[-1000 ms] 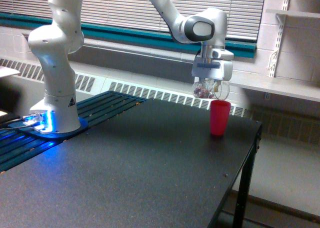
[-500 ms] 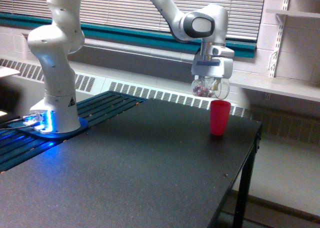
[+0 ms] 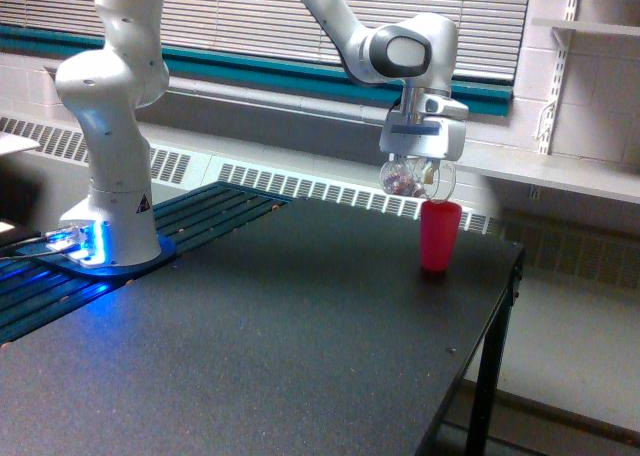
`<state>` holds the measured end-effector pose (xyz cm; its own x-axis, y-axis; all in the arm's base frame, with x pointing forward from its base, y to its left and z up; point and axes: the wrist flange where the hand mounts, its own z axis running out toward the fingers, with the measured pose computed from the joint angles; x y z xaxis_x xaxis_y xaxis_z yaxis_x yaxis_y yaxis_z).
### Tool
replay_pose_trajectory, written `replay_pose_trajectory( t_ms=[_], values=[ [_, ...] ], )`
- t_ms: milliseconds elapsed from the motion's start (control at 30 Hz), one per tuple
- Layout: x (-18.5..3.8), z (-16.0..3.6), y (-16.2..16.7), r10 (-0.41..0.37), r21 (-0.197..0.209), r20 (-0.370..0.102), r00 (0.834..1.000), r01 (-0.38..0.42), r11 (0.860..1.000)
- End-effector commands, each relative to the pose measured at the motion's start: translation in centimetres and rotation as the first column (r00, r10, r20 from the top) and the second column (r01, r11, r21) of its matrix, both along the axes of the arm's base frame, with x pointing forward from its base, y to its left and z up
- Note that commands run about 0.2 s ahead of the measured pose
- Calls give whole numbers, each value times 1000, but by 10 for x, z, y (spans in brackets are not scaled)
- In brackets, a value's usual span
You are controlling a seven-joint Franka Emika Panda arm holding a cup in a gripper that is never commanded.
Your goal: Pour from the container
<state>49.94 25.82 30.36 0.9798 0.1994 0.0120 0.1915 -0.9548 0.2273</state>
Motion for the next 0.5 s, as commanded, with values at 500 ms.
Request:
replay_pose_trajectory(
  t_ms=[500],
  values=[
    [1,-1,7,60,-65,-28,998,-62,996]
  ],
)
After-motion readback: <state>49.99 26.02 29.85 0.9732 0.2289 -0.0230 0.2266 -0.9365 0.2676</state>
